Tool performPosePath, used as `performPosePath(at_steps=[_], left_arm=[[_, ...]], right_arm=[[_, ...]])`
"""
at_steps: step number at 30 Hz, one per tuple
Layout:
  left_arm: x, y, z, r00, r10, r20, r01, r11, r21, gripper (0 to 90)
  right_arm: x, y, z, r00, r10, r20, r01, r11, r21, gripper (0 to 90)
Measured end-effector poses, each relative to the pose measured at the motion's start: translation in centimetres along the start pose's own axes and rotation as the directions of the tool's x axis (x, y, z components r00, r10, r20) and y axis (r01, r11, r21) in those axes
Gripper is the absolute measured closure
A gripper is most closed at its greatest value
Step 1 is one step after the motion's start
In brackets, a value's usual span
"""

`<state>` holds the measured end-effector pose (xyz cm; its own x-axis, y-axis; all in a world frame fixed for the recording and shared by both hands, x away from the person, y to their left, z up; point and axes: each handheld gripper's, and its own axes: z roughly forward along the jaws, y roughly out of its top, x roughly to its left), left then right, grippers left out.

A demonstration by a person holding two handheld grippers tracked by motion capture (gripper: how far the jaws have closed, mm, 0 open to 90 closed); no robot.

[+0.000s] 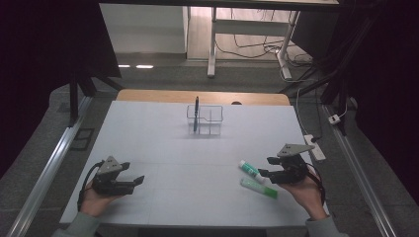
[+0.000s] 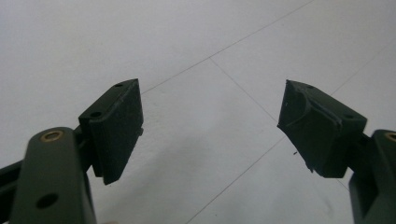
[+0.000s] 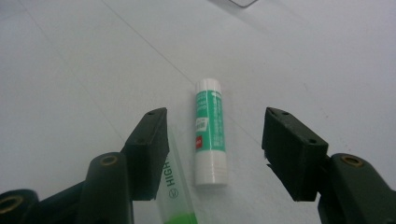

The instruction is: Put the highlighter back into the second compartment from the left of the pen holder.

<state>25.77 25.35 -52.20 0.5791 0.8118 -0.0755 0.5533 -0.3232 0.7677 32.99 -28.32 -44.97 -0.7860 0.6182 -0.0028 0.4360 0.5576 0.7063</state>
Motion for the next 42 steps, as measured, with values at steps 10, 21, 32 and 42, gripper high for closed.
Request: performPosePath(at_steps=[10,21,32,42], left_arm=[[-0.2,-0.1,-0.1,1.0000,0.005,-0.004,-0.005,1.0000,0.004,21.6],[-0.3,-0.1,-0.1,0.9999,0.012,-0.008,-0.012,0.9999,0.007,21.6],[-0.4,-0.1,-0.2,0.9998,0.017,-0.010,-0.017,0.9998,0.008,21.6],[-0.5,-0.1,-0.1,0.9997,0.020,-0.011,-0.020,0.9997,0.012,21.6]], right_arm=[[0.3,-0.3,-0.4,0.9994,-0.035,0.005,0.035,0.998,0.061,40.0],[1.0,-1.5,-0.3,0.9981,-0.061,-0.009,0.062,0.983,0.170,38.2],[1.5,-2.4,1.8,0.9935,-0.099,-0.056,0.112,0.934,0.339,36.2],[1.8,-2.8,3.5,0.9903,-0.116,-0.076,0.137,0.902,0.409,41.8]])
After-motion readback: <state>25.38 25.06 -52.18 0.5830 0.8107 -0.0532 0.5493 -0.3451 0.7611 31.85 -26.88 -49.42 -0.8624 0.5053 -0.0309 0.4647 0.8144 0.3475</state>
